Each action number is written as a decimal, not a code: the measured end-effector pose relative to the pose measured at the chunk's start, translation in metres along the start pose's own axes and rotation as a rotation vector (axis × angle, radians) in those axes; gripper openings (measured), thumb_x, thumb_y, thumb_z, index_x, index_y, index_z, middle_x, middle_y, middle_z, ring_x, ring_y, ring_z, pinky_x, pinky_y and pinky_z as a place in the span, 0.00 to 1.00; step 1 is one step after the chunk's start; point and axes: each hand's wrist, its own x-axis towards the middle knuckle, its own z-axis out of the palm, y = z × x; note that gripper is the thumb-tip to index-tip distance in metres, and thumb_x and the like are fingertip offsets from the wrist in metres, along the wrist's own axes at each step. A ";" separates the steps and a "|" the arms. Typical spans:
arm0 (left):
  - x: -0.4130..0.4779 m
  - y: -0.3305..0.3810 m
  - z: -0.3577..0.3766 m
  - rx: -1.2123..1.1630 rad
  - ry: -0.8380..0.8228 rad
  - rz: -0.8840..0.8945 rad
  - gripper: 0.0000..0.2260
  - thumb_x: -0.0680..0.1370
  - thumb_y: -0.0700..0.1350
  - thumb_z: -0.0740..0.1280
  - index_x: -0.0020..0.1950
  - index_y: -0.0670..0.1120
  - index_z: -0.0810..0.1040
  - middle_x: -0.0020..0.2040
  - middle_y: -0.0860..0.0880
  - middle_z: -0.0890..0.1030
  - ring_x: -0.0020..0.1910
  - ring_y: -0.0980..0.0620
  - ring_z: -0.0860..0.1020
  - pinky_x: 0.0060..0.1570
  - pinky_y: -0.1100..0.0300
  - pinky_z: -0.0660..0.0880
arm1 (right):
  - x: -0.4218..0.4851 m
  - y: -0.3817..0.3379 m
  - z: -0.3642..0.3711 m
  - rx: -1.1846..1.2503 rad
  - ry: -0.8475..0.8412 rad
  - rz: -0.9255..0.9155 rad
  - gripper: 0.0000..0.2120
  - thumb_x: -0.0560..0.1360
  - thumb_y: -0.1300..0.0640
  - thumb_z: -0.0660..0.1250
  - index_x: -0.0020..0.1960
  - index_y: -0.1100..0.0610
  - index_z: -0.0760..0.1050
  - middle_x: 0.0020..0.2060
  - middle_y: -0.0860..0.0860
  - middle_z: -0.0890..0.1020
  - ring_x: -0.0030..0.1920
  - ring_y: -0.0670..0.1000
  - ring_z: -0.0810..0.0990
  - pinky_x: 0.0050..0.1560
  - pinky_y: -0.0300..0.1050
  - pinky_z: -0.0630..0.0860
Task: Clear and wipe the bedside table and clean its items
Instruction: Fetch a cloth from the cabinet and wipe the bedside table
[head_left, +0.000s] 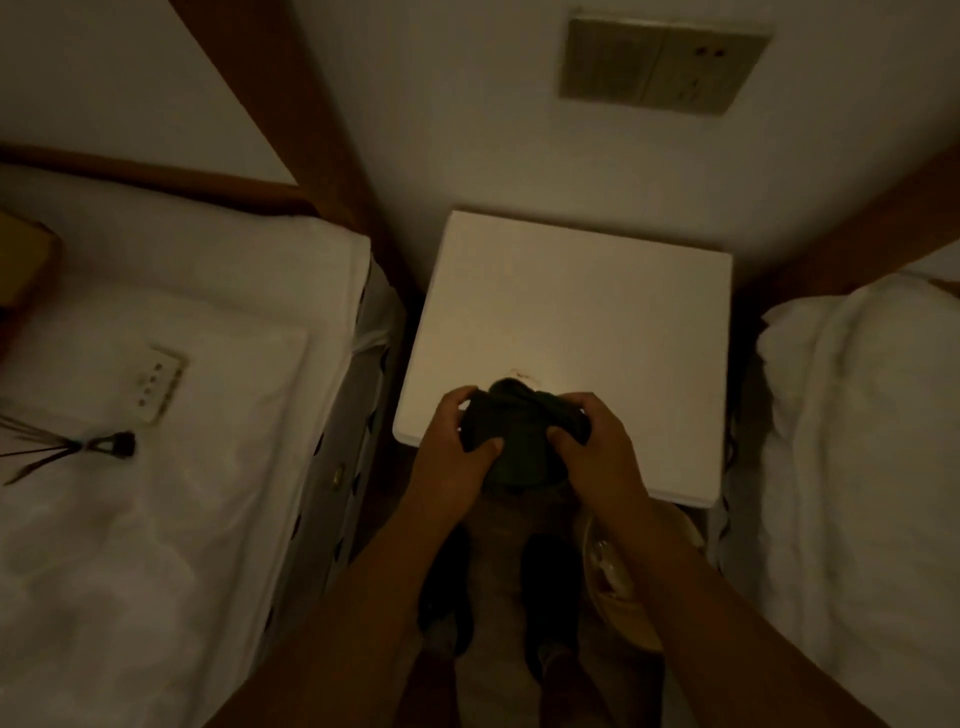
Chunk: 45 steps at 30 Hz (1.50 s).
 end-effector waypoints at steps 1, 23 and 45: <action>0.018 -0.007 -0.002 0.015 0.018 0.011 0.27 0.75 0.34 0.68 0.70 0.52 0.67 0.56 0.56 0.75 0.56 0.60 0.76 0.47 0.71 0.77 | 0.017 0.005 0.009 -0.005 -0.001 -0.005 0.10 0.76 0.64 0.65 0.55 0.53 0.74 0.44 0.42 0.79 0.41 0.32 0.77 0.39 0.23 0.72; 0.144 -0.089 -0.044 0.374 0.014 0.141 0.12 0.80 0.36 0.62 0.62 0.45 0.76 0.56 0.51 0.77 0.54 0.56 0.75 0.54 0.69 0.69 | 0.107 0.054 0.139 -0.869 0.073 -0.377 0.28 0.77 0.41 0.58 0.75 0.48 0.64 0.77 0.56 0.59 0.78 0.62 0.52 0.75 0.66 0.49; 0.124 -0.116 -0.018 1.155 0.100 0.496 0.22 0.78 0.54 0.60 0.67 0.44 0.74 0.65 0.38 0.74 0.64 0.37 0.71 0.66 0.35 0.63 | 0.054 0.188 -0.044 -1.095 0.308 -0.184 0.31 0.76 0.35 0.54 0.75 0.46 0.62 0.76 0.57 0.60 0.76 0.65 0.54 0.72 0.70 0.51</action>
